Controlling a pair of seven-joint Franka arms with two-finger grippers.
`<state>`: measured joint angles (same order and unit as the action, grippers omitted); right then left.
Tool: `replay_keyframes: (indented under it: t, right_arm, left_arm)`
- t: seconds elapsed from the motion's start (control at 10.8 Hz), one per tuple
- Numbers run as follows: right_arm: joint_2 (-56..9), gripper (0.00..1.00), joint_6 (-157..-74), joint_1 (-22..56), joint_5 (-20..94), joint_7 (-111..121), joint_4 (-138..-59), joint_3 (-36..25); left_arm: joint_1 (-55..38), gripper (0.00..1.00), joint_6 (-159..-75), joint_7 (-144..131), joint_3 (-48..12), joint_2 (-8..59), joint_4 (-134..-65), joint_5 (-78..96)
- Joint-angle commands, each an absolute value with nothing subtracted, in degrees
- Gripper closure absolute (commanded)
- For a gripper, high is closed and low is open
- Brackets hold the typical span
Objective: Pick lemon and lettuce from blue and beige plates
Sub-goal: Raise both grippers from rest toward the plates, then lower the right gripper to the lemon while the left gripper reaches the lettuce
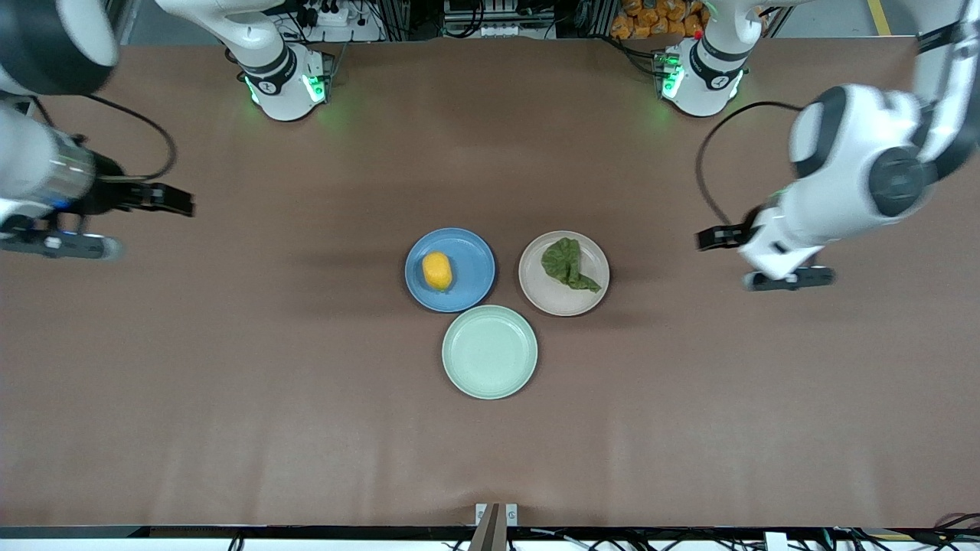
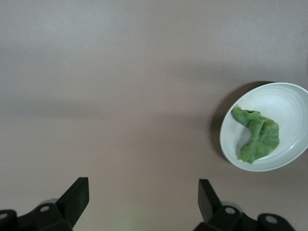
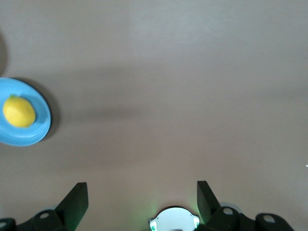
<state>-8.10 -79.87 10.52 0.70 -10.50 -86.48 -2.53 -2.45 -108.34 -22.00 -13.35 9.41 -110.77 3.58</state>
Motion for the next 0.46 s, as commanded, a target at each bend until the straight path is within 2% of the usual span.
replay_keyframes:
  t: [0.0,0.37]
  right_arm:
    - [-11.8,0.0,-82.4,15.8,1.2,-11.5,-85.0,-2.7]
    - [-20.5,0.0,-89.3,21.2,6.1,-11.6,-85.3,-2.7]
  left_arm:
    - [-9.0,0.0,-113.4,-34.1,-13.6,13.9,-111.4,4.0]
    - [-16.4,0.0,-123.3,-44.3,-13.6,20.6,-111.2,4.0]
